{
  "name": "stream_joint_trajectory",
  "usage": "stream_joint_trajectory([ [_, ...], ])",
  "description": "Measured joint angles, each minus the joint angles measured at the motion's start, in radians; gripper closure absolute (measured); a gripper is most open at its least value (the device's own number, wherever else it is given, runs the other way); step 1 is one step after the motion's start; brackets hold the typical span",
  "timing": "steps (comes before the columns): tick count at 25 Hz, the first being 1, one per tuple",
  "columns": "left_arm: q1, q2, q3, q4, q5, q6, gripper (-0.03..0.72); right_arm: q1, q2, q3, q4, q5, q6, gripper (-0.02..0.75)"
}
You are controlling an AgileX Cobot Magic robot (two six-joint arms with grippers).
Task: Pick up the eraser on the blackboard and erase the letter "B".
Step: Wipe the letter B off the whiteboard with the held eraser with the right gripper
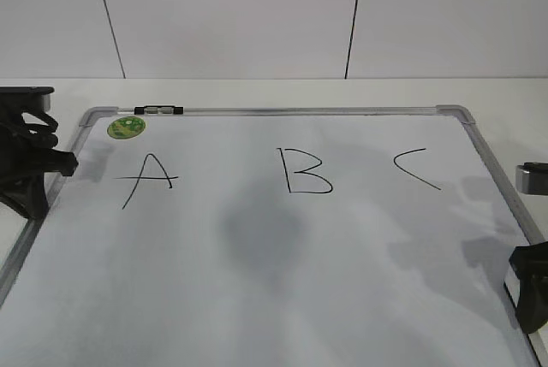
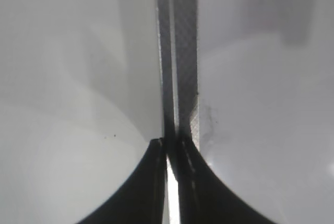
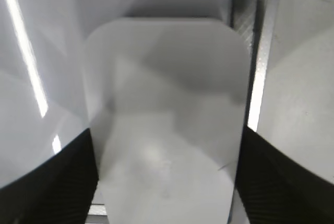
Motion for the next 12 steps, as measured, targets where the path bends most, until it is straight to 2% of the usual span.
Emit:
stream_joint_trajectory([
  [6, 0.000, 0.000, 0.000, 0.000, 0.000, 0.000, 0.664, 0.000, 0.002, 0.000, 0.000, 0.000, 0.005, 0.134],
  [12, 0.000, 0.000, 0.000, 0.000, 0.000, 0.000, 0.664, 0.000, 0.002, 0.000, -0.002, 0.000, 0.005, 0.178],
])
